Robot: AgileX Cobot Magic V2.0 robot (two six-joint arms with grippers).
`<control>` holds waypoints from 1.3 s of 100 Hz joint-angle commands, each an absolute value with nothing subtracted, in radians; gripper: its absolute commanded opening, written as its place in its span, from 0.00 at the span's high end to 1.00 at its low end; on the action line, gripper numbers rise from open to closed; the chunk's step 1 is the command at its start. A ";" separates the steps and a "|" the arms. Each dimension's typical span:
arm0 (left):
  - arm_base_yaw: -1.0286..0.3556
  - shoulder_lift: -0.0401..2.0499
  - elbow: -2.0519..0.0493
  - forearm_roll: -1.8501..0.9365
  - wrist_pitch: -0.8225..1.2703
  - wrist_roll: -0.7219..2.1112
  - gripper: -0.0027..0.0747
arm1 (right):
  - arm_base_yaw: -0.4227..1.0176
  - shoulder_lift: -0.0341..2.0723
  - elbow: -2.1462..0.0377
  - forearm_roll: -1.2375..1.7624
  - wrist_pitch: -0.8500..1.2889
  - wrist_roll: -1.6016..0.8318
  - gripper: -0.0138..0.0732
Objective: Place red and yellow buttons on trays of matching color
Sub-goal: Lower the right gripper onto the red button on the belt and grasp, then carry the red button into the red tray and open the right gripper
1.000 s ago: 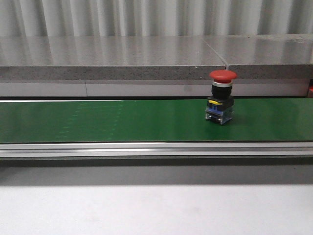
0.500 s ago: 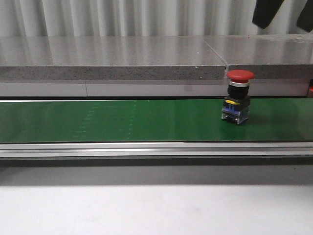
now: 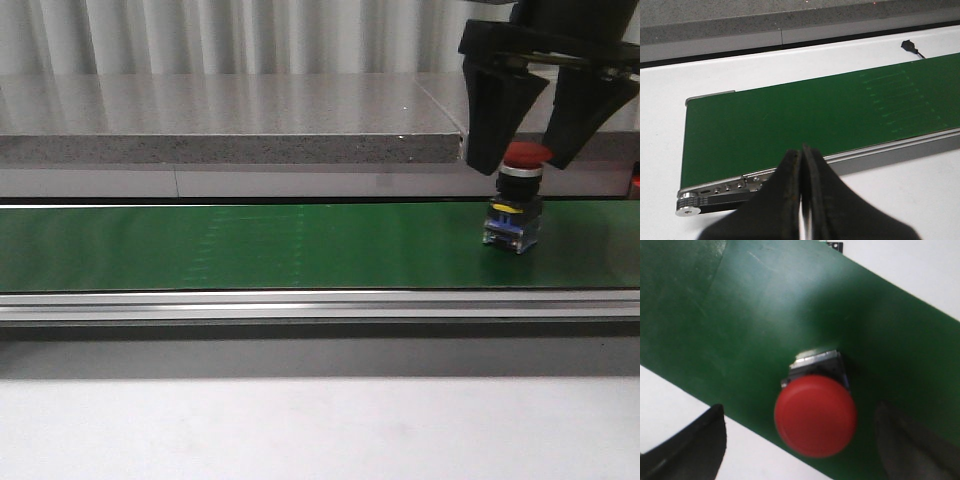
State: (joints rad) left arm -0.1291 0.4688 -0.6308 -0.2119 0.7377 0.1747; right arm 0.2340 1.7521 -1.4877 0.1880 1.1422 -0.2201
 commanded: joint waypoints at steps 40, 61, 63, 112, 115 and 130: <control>-0.137 0.473 -0.657 -0.232 0.662 0.173 0.99 | 0.233 1.749 -1.523 0.160 1.082 -0.242 0.67; -0.137 0.473 -0.657 -0.232 0.662 0.173 0.99 | 0.192 1.709 -1.524 0.159 1.068 -0.147 0.67; -0.137 0.473 -0.657 -0.232 0.662 0.173 0.99 | 0.186 1.703 -1.524 0.159 1.066 -0.139 0.67; -0.137 0.473 -0.657 -0.232 0.662 0.173 0.99 | -0.201 1.572 -1.524 0.159 1.030 -0.048 0.67; -0.137 0.473 -0.657 -0.232 0.662 0.173 0.99 | -0.234 1.572 -1.524 0.159 1.029 -0.041 0.67; -0.137 0.473 -0.657 -0.232 0.662 0.173 0.99 | -0.363 1.573 -1.524 0.159 1.005 -0.035 0.67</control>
State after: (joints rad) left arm -0.1291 0.4688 -0.6308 -0.2134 0.7377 0.1747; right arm -0.3039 1.6205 -1.4932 0.1536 1.0603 -0.0358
